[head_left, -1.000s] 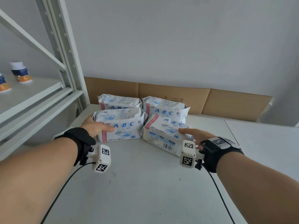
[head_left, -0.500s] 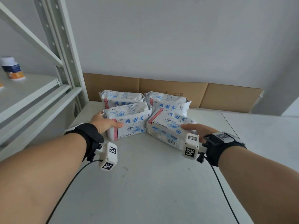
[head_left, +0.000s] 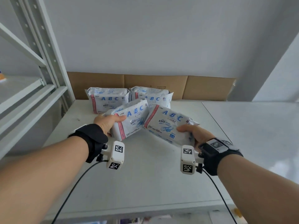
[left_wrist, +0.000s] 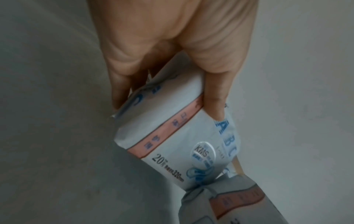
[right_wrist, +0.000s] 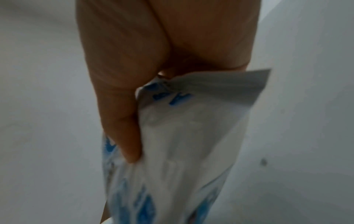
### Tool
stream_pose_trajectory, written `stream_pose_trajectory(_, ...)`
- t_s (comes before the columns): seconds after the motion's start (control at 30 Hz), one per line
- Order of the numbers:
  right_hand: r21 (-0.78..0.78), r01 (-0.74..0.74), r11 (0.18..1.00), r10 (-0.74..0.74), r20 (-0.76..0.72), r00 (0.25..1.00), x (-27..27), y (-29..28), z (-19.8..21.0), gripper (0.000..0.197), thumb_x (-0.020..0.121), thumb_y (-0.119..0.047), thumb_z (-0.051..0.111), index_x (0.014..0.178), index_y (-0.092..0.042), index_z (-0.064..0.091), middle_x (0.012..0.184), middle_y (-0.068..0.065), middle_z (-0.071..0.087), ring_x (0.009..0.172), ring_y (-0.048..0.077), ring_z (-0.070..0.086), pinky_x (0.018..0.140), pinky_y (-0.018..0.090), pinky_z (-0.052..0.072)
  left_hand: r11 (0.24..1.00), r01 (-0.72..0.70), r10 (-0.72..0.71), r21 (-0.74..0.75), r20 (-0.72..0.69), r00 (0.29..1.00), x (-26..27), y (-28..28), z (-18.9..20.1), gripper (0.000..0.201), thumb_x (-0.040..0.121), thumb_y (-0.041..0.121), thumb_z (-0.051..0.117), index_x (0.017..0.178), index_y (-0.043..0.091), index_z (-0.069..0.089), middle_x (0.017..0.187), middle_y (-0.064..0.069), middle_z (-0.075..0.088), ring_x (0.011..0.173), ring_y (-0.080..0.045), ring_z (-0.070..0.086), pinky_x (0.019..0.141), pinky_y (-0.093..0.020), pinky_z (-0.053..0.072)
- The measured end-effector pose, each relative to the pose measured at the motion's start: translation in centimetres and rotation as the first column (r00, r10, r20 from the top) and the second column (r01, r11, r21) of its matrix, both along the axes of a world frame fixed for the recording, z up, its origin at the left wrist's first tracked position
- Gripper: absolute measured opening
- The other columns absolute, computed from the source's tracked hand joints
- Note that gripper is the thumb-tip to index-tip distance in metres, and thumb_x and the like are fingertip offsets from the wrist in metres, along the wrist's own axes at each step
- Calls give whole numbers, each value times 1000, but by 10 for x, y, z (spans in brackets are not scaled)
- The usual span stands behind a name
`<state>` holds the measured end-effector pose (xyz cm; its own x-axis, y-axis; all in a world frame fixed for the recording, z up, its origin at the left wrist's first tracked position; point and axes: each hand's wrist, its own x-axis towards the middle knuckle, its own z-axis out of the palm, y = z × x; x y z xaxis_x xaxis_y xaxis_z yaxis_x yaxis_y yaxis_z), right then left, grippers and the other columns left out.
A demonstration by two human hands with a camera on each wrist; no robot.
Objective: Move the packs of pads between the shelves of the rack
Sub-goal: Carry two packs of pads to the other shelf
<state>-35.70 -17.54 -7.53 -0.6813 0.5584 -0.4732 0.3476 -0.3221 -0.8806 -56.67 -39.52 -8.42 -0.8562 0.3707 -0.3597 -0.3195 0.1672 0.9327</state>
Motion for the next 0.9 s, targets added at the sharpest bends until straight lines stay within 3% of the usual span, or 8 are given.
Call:
stream_pose_trajectory(0.07,-3,24,1000,-24,-93,995,26,2,6,50,72,-6,73,119,-7,56,105,17,72,95,35,69,88,49,54,999,45,-45,12,45,998,19,4,6,51,69,22,81,114,10,62,106,-15,70,95,-32,66,88,-47,51)
stream_pose_trajectory(0.2,-99,47,994,-82,-392,916,100,9,31,40,69,-5,63,109,-9,58,92,14,75,75,27,73,57,33,58,985,148,-154,90,66,986,78,20,27,49,73,35,76,114,14,62,106,-14,69,98,-32,63,80,-45,53)
stream_pose_trajectory(0.33,-122,102,987,-153,-551,820,196,12,55,48,72,-10,60,120,-11,57,105,13,71,80,26,72,62,36,59,962,234,-242,144,44,969,174,49,46,40,74,45,74,101,19,63,99,-11,68,94,-31,62,74,-44,54)
stream_pose_trajectory(0.57,-137,215,967,-254,-587,769,387,9,67,37,79,-10,53,114,-12,61,106,11,72,82,25,72,71,38,60,881,413,-444,233,99,891,375,106,48,27,85,46,61,91,19,60,73,-8,70,72,-24,64,42,-33,53)
stream_pose_trajectory(0.67,-116,322,940,-332,-528,781,460,10,68,33,81,-12,55,113,-11,63,114,14,66,85,26,66,78,37,56,844,480,-514,239,106,851,445,124,40,32,89,44,57,103,16,57,82,-10,67,74,-25,61,49,-34,52)
stream_pose_trajectory(0.77,-107,401,910,-400,-490,775,517,13,69,34,79,-16,58,112,-8,61,102,27,57,79,29,54,76,32,48,825,517,-554,230,147,819,495,143,34,33,88,42,59,103,13,58,93,-13,63,79,-26,60,57,-37,49)
stream_pose_trajectory(0.83,-111,414,903,-414,-474,777,545,18,68,33,76,-19,60,106,-7,62,95,27,46,74,28,45,73,31,38,812,542,-579,216,183,795,518,156,29,31,87,42,60,93,12,60,91,-12,64,76,-26,61,53,-35,50)
stream_pose_trajectory(0.9,-95,426,900,-419,-459,783,568,26,63,31,74,-19,61,103,-8,64,100,24,59,78,30,59,77,36,49,799,569,-601,196,199,774,534,170,24,31,86,43,61,88,12,61,83,-11,68,69,-23,64,43,-30,52)
